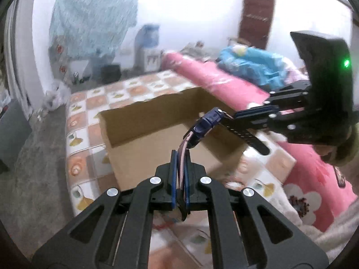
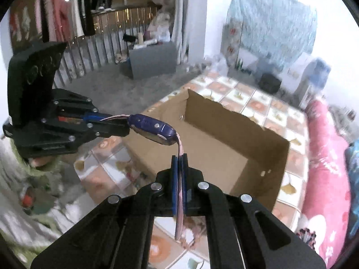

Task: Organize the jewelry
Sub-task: 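Lift the watch with the right gripper and lower it into the box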

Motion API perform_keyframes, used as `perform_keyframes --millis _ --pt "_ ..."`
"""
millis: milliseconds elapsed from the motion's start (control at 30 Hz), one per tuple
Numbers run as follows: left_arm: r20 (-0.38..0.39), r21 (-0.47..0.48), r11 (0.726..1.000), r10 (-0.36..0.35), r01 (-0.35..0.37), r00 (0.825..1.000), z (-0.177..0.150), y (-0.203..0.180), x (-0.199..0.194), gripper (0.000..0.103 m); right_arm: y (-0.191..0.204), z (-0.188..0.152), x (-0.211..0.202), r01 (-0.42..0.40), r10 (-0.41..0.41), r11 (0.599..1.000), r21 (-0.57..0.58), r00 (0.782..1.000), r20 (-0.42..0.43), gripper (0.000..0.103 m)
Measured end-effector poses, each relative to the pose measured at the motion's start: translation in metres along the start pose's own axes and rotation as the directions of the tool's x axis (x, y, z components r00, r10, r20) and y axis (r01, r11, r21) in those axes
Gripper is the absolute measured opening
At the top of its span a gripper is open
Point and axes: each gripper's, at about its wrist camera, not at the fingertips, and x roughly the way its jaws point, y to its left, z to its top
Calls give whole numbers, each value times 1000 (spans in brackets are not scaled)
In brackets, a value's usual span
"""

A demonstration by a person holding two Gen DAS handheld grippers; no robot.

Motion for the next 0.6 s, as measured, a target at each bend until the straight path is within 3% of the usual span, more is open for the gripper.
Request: perform_keyframes --millis 100,167,400,467,533,600 --pt "-101 -21 1000 19 -21 995 19 21 32 5 -34 23 39 -54 63 994 90 993 -96 3" --pt "-200 -30 999 37 -44 979 31 34 65 5 -55 36 73 -85 112 984 157 979 -168 3" --pt "-356 7 996 82 -85 931 46 61 140 6 -101 45 166 -57 161 957 284 921 -355 3" --pt "-377 19 996 89 -89 922 50 65 155 12 -117 45 191 -48 180 944 326 904 -388 4" --pt "-391 34 995 102 -96 915 53 66 166 25 -130 43 211 -36 197 930 366 889 -414 5" --pt "-380 51 992 125 -114 917 56 67 172 32 -139 40 224 -4 181 924 381 884 -430 5"
